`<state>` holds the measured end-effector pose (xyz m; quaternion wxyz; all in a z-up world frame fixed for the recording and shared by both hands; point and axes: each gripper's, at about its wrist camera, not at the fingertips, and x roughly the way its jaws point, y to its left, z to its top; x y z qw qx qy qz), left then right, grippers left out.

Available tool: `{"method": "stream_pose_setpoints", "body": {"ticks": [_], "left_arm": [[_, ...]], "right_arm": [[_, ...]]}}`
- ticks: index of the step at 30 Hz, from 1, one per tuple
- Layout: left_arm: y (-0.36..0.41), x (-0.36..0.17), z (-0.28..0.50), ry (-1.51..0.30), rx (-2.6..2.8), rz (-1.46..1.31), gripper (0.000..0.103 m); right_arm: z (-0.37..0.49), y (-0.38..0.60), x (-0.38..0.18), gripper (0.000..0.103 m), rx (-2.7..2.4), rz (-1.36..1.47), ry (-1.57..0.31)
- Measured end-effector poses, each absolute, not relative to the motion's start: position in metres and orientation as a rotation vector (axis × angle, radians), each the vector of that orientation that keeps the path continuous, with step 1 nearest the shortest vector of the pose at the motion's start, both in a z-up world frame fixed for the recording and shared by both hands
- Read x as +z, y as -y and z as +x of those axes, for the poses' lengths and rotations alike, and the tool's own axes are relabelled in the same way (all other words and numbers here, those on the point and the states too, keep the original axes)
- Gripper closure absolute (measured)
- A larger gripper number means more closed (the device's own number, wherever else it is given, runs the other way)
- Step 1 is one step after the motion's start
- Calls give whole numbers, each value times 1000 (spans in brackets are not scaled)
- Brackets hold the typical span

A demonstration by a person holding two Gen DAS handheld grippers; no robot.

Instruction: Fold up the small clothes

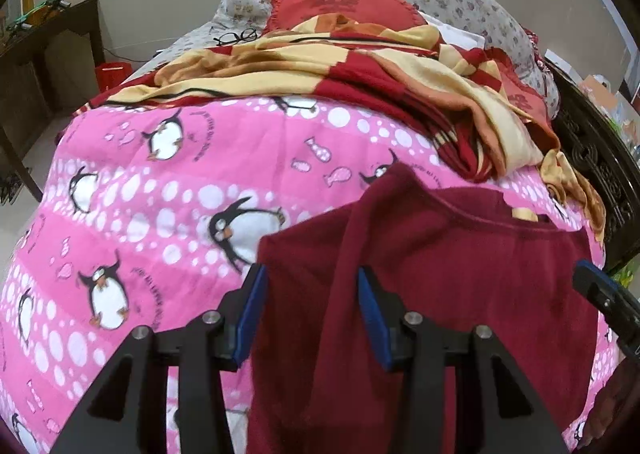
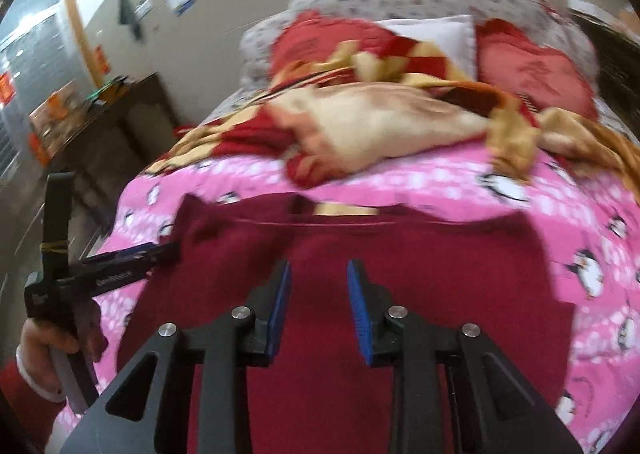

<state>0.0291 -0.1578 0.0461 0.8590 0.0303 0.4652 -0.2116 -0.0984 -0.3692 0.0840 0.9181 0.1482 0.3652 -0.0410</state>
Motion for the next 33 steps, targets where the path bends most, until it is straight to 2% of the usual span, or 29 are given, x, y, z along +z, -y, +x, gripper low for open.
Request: {"method": "stream_pose_setpoints", "body": {"ticks": [7, 11, 19, 21, 24, 28, 30, 32, 33], "left_arm": [[135, 48, 14, -979, -464, 51, 47], [102, 46, -1, -993, -483, -36, 37], [58, 27, -16, -1062, -544, -213, 27], [58, 21, -14, -1078, -562, -232, 26], [64, 16, -10, -1081, -591, -277, 20], [78, 6, -12, -1108, -646, -303, 19], [86, 6, -15, -1087, -682, -311, 21], [91, 8, -18, -1071, -714, -323, 32], [92, 9, -20, -1061, -728, -326, 36]], "right_arm": [[-61, 316, 79, 58, 30, 332, -776], [-32, 291, 76, 58, 73, 326, -793], [42, 264, 51, 59, 68, 317, -900], [50, 266, 48, 57, 49, 335, -897], [53, 273, 49, 52, 71, 402, -920], [44, 276, 55, 52, 111, 392, -944], [41, 275, 57, 46, 131, 374, -958], [39, 271, 59, 34, 149, 359, -977], [38, 270, 59, 32, 161, 354, -990]]}}
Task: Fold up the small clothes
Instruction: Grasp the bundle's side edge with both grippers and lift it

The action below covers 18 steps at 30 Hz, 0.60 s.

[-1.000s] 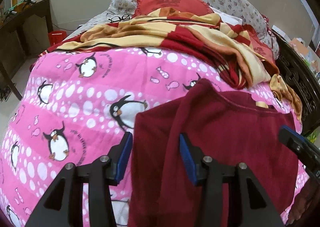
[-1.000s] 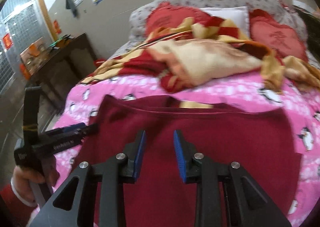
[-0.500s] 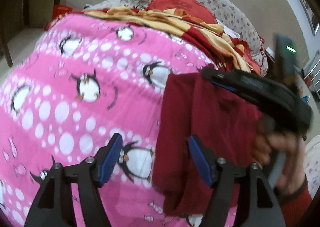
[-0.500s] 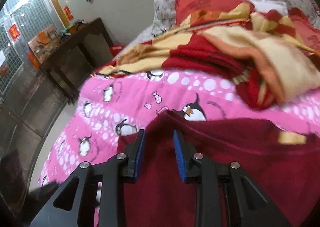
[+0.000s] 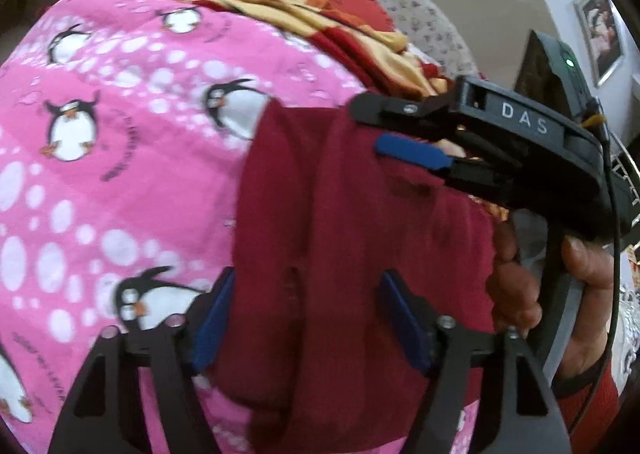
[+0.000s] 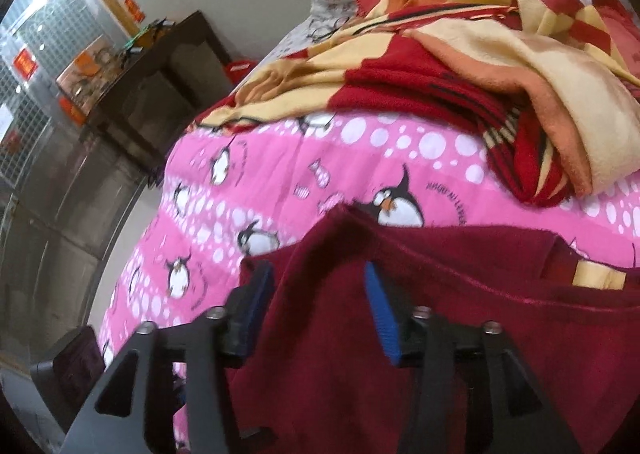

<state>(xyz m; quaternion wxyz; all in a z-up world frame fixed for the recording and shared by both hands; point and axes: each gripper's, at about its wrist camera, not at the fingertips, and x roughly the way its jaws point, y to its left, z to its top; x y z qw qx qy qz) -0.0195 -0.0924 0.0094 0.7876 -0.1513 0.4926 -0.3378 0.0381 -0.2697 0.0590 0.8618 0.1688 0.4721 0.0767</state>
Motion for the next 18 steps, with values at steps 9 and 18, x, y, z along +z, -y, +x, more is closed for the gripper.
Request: {"method": "stream_pose_setpoints", "body": {"ticks": [9, 18], "left_arm": [[118, 49, -57, -871, -883, -162, 57], [129, 50, -62, -884, -868, -123, 57]], "right_arm": [[42, 259, 62, 25, 204, 327, -1080], [58, 227, 52, 20, 184, 142, -1169]]}}
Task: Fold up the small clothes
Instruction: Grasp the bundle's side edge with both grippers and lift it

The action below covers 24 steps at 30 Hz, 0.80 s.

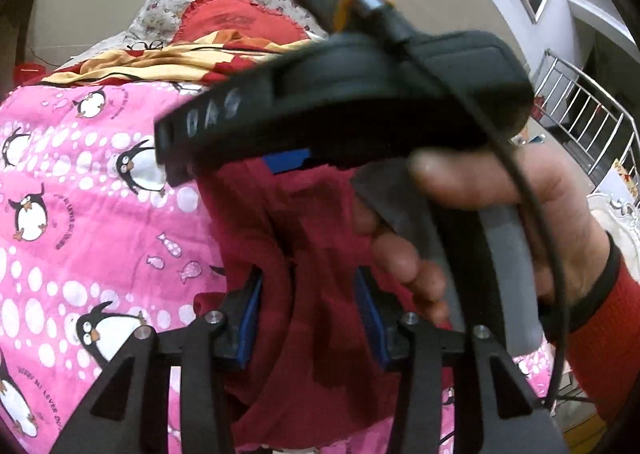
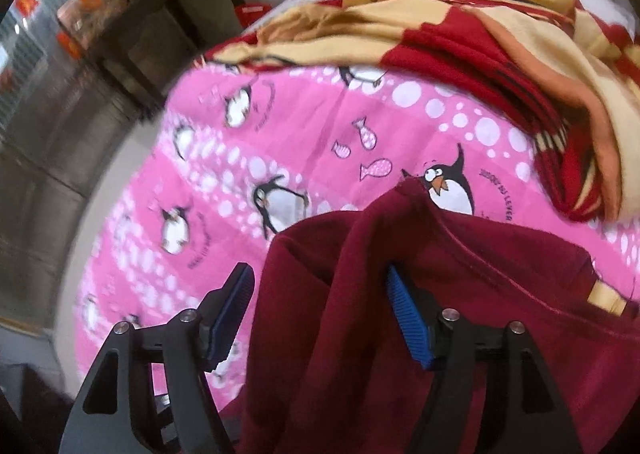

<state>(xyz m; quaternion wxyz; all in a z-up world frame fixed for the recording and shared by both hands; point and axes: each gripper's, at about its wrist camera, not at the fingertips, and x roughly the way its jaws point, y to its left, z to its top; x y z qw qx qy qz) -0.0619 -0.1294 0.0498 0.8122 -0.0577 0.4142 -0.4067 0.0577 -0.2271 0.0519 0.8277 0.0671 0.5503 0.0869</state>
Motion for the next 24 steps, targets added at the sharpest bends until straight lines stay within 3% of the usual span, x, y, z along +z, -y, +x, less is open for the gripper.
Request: {"method": "stream_pose_setpoints", "body": {"ticks": [1, 3, 4, 5, 7, 10, 18, 19, 20, 21, 22, 24], "left_arm": [[131, 50, -59, -894, -863, -124, 56], [121, 51, -62, -901, -853, -130, 49], [113, 52, -65, -889, -850, -130, 42], [105, 54, -68, -872, -837, -120, 31], [91, 56, -72, -845, -797, -100, 16], [77, 55, -73, -815, -779, -120, 9], [111, 22, -50, -907, -782, -113, 8], [113, 18, -51, -923, -781, -114, 16], [117, 13, -49, -958, -780, -117, 40], [119, 12, -47, -984, -775, -116, 51], [118, 12, -48, -991, -771, -125, 60], [113, 19, -54, -972, -767, -153, 66]], "right_arm": [[57, 224, 51, 25, 177, 104, -1169], [52, 222, 53, 45, 152, 31, -1142], [48, 224, 54, 59, 137, 8, -1120], [44, 227, 56, 65, 125, -4, -1105], [36, 240, 57, 67, 121, 26, -1080], [26, 254, 59, 67, 120, 85, -1043], [19, 263, 61, 67, 122, 171, -1029], [18, 264, 62, 67, 122, 169, -1028], [18, 264, 62, 67, 122, 169, -1026], [17, 265, 62, 67, 121, 171, -1025], [17, 266, 62, 67, 119, 173, -1021], [13, 268, 64, 68, 122, 177, -1012]]}}
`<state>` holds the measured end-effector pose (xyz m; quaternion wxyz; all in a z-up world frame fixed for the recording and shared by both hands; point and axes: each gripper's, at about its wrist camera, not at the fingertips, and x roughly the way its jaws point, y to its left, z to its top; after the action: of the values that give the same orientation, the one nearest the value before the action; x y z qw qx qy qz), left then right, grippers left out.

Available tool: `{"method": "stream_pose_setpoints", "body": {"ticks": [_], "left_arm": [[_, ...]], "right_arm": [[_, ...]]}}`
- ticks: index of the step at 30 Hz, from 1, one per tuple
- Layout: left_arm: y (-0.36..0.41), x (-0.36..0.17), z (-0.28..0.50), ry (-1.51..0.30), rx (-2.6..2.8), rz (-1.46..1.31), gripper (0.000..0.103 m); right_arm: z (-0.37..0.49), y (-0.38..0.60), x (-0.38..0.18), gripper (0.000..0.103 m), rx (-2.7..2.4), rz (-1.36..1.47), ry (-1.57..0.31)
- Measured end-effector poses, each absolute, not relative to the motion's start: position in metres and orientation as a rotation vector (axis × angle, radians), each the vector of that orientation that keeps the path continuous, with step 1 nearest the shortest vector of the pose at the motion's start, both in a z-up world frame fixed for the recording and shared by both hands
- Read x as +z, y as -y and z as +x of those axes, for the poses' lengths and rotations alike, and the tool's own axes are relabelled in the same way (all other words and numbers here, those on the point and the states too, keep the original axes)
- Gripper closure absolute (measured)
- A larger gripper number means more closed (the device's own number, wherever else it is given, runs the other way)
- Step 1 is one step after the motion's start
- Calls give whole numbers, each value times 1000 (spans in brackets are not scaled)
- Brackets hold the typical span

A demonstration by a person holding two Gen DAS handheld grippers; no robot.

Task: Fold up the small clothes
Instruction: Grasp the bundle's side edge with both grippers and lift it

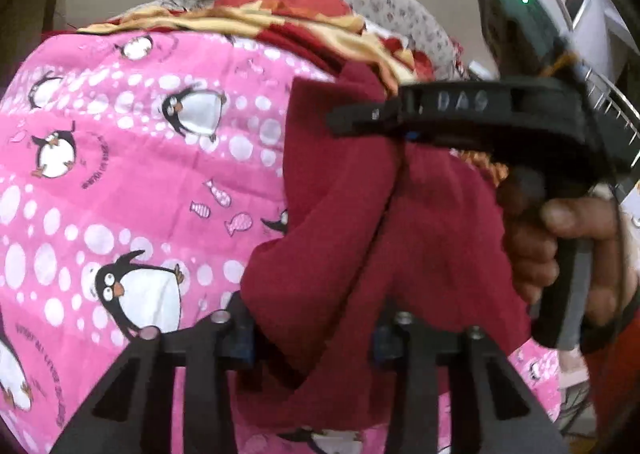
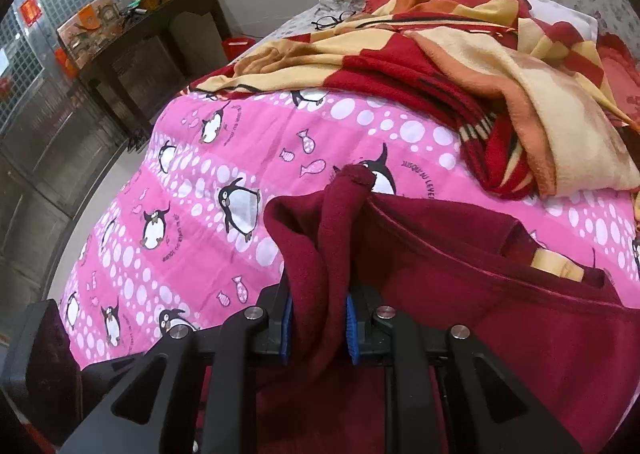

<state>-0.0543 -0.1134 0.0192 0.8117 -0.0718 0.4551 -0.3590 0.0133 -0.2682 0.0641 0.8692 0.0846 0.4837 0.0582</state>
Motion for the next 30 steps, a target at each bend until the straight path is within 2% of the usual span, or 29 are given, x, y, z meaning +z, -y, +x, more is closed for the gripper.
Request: {"method": "stream_pose_setpoints", "body": {"ticks": [4, 13, 30], "left_arm": [[113, 45, -70, -926, -769, -158, 69], [160, 97, -106, -840, -843, -32, 70], [257, 115, -159, -832, -947, 153, 70]], "right_arm": [[1, 276, 79, 68, 122, 191, -974], [-45, 313, 131, 70, 69, 216, -856], [-122, 403, 142, 70, -91, 286, -804]]}}
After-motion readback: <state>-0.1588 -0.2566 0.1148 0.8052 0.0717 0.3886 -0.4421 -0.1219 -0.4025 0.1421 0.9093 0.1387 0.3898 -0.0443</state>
